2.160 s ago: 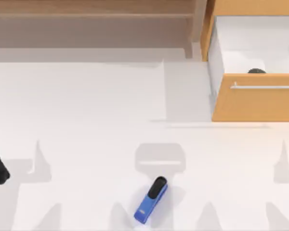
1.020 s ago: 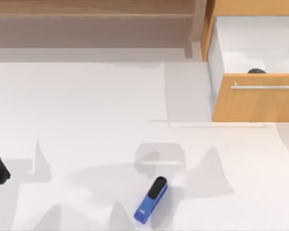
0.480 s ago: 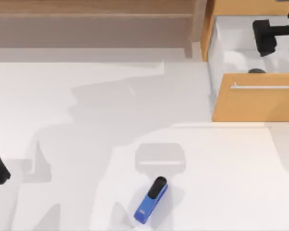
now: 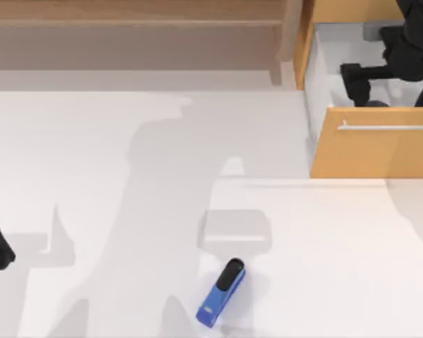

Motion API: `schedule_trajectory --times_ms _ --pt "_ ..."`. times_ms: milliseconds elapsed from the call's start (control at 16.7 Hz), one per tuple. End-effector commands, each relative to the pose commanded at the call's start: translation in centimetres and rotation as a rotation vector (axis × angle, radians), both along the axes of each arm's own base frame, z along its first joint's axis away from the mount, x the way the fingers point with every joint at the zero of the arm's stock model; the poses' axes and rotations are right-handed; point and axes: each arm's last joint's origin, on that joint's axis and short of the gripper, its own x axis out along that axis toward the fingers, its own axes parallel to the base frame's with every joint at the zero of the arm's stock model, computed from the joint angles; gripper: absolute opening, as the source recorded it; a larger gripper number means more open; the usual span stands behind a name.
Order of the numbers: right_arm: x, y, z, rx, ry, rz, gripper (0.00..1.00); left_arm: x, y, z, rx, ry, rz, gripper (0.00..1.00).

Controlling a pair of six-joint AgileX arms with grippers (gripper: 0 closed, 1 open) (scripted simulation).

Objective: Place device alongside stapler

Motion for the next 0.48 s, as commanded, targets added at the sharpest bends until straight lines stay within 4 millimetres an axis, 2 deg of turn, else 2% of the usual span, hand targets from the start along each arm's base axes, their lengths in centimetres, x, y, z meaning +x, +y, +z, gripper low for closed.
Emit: schedule_trajectory --times_ms 480 --pt "0.14 -0.07 -0.36 0.0 0.005 -0.002 1.0 0.0 0.0 0.0 0.0 0.0 0.0 1.0"
